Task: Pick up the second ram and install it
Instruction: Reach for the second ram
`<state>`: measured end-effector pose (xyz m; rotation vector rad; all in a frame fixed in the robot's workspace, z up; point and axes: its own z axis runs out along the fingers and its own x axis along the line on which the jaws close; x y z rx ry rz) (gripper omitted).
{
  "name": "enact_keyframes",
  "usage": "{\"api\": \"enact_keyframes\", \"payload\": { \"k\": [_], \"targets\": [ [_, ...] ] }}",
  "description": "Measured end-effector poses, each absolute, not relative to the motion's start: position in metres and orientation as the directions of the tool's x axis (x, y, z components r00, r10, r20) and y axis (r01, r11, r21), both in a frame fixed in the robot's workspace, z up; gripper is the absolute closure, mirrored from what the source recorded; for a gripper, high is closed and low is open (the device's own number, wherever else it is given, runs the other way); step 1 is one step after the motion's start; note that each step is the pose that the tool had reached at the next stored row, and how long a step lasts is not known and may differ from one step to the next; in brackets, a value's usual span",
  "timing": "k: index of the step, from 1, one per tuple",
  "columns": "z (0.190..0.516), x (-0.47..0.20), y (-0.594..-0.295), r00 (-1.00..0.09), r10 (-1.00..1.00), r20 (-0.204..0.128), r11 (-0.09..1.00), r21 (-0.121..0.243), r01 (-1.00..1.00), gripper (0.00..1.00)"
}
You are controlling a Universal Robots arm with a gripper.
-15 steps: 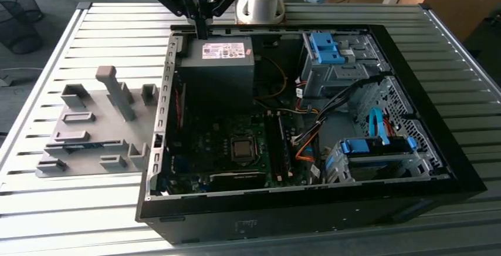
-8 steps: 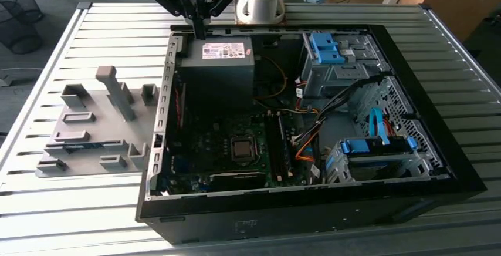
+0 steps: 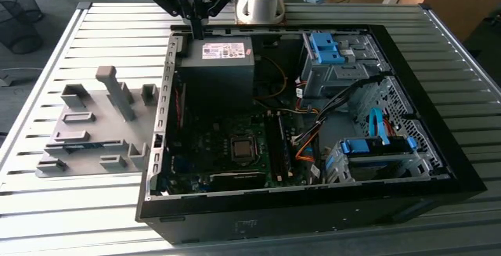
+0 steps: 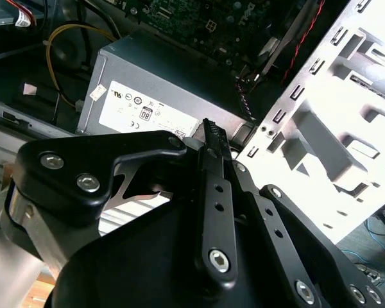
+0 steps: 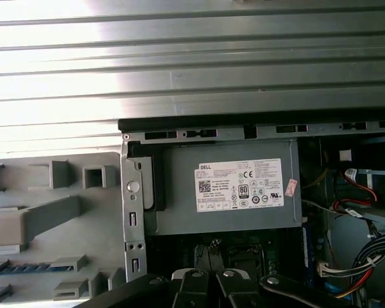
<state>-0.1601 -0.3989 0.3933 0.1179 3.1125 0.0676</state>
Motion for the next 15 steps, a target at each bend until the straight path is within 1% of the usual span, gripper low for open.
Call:
{"api": "enact_keyframes", "payload": {
  "k": [15],
  "targets": [
    [0.3931,-0.1649,-0.3989,-0.997,0.076,-0.024,0.996,0.044,0.075,0.9]
  ]
}}
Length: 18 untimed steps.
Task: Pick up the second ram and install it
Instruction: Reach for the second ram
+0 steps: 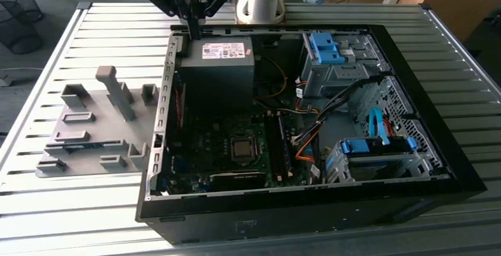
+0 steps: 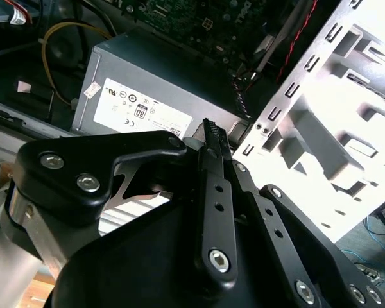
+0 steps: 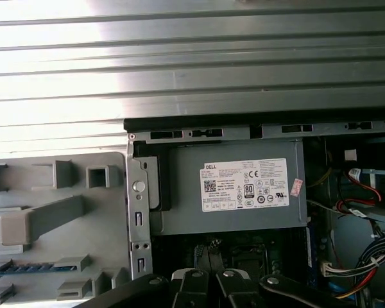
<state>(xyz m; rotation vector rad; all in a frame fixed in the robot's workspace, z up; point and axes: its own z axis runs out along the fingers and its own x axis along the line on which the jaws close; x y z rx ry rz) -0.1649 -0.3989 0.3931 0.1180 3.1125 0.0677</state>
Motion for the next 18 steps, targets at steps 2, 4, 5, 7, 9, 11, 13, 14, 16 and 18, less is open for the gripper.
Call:
{"api": "enact_keyframes", "payload": {
  "k": [2,4,5,7,9,11,13,14,16,18],
  "targets": [
    [0.393,-0.1655,-0.3989,-0.997,0.076,-0.024,0.996,0.044,0.075,0.9],
    [0.393,-0.1661,-0.3989,-0.997,0.076,-0.024,0.996,0.044,0.075,0.9],
    [0.393,-0.1664,-0.3989,-0.997,0.076,-0.024,0.996,0.044,0.075,0.9],
    [0.3929,-0.1669,-0.3989,-0.997,0.076,-0.024,0.996,0.044,0.075,0.9],
    [0.3929,-0.1675,-0.3989,-0.997,0.076,-0.024,0.996,0.044,0.075,0.9],
    [0.3928,-0.1679,-0.3989,-0.997,0.076,-0.024,0.996,0.044,0.075,0.9],
    [0.3928,-0.1683,-0.3989,-0.997,0.076,-0.024,0.996,0.044,0.075,0.9],
    [0.3927,-0.1685,-0.3989,-0.997,0.076,-0.024,0.996,0.044,0.075,0.9],
    [0.3927,-0.169,-0.3989,-0.997,0.076,-0.025,0.996,0.044,0.075,0.9],
    [0.3926,-0.1697,-0.3989,-0.997,0.076,-0.024,0.996,0.044,0.075,0.9]
  ]
}}
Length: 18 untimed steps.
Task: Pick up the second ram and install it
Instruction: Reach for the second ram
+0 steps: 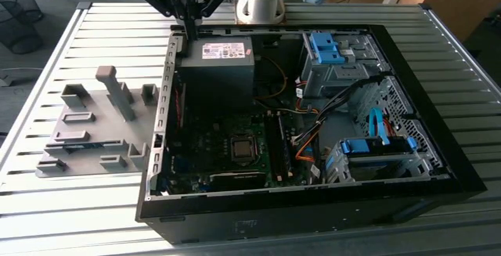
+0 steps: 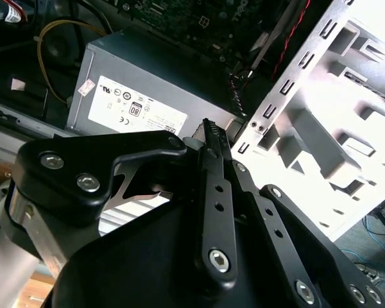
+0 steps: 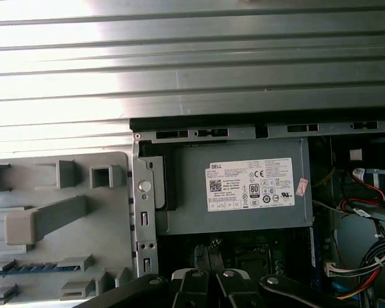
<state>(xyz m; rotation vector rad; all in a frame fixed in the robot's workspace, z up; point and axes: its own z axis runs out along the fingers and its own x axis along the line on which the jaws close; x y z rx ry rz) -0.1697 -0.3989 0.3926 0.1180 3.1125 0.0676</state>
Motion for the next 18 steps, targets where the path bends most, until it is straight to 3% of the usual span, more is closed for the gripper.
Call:
{"api": "enact_keyframes", "payload": {
  "k": [18],
  "targets": [
    [0.3922,-0.1762,-0.3989,-0.997,0.076,-0.024,0.996,0.044,0.075,0.9]
  ]
}}
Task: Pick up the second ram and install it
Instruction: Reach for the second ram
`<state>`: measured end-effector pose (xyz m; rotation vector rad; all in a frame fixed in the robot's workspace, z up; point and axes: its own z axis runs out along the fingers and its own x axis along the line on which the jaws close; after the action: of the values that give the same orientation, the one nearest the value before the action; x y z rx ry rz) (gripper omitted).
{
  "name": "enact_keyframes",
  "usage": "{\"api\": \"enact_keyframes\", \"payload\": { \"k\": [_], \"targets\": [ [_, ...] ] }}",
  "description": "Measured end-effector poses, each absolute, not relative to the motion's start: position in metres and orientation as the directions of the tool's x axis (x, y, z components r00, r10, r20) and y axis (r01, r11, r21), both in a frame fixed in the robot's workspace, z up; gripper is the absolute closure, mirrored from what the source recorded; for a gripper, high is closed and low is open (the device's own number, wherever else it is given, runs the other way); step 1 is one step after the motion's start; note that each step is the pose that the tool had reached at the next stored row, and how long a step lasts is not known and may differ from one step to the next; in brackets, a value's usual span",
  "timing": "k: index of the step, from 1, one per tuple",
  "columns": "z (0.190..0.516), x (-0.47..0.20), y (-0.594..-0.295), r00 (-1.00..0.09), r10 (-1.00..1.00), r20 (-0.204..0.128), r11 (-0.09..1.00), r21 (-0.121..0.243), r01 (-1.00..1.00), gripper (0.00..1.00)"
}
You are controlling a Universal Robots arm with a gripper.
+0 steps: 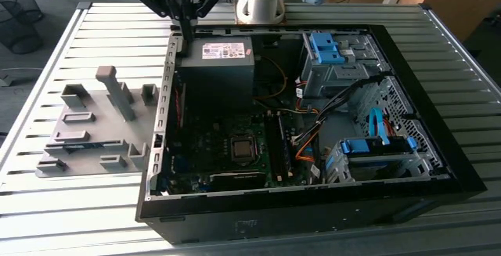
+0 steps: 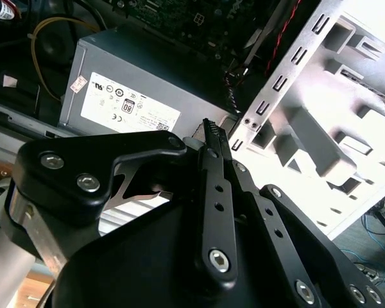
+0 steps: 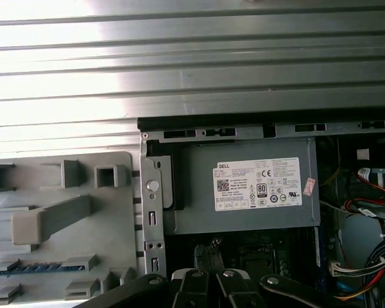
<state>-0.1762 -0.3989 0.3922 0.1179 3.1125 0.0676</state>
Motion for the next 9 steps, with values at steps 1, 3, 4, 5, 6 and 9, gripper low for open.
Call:
{"api": "enact_keyframes", "payload": {
  "k": [1,3,4,5,6,9],
  "targets": [
    [0.3922,-0.1765,-0.3989,-0.997,0.076,-0.024,0.996,0.044,0.075,0.9],
    [0.3921,-0.1772,-0.3989,-0.997,0.076,-0.025,0.996,0.044,0.075,0.9],
    [0.3921,-0.1775,-0.3989,-0.997,0.076,-0.024,0.996,0.044,0.075,0.9],
    [0.3921,-0.1778,-0.3989,-0.997,0.076,-0.024,0.996,0.044,0.075,0.9],
    [0.3921,-0.1781,-0.3989,-0.997,0.076,-0.024,0.996,0.044,0.075,0.9],
    [0.392,-0.179,-0.3989,-0.997,0.076,-0.024,0.996,0.044,0.075,0.9]
  ]
}}
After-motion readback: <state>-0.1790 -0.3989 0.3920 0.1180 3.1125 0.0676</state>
